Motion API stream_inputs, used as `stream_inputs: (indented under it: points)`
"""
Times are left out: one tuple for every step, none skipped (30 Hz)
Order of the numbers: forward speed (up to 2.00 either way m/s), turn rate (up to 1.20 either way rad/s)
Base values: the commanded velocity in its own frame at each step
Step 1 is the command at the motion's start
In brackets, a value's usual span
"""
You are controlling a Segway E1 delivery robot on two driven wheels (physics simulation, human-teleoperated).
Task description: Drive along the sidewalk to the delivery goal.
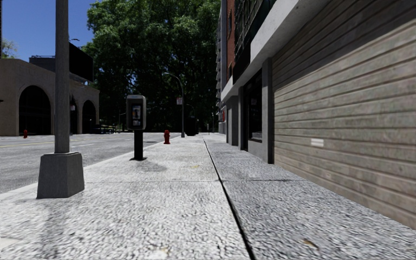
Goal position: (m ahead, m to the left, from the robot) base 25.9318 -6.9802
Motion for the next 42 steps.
stream_inputs:
  points:
    - [2.00,0.00]
    - [2.00,0.00]
    - [2.00,0.00]
    - [2.00,0.00]
    - [2.00,0.00]
    - [2.00,0.00]
    - [2.00,0.00]
    - [2.00,0.00]
    - [2.00,0.00]
    - [2.00,0.00]
    - [2.00,0.00]
    - [2.00,0.00]
    - [2.00,0.00]
    - [2.00,0.00]
    - [2.00,0.00]
    - [2.00,0.00]
    - [2.00,0.00]
    - [2.00,0.00]
    - [2.00,0.00]
    - [2.00,0.00]
    - [2.00,0.00]
    - [2.00,0.00]
    - [2.00,0.00]
    - [2.00,0.00]
    - [2.00,0.00]
    - [2.00,0.00]
    - [2.00,0.00]
    - [2.00,0.00]
    - [2.00,0.00]
    - [2.00,0.00]
    - [2.00,0.00]
    - [2.00,0.00]
    - [2.00,0.00]
    - [2.00,0.00]
    - [2.00,0.00]
    - [2.00,0.00]
    - [2.00,0.00]
    - [2.00,0.00]
    - [2.00,0.00]
    - [2.00,0.00]
    - [2.00,0.00]
    - [2.00,0.00]
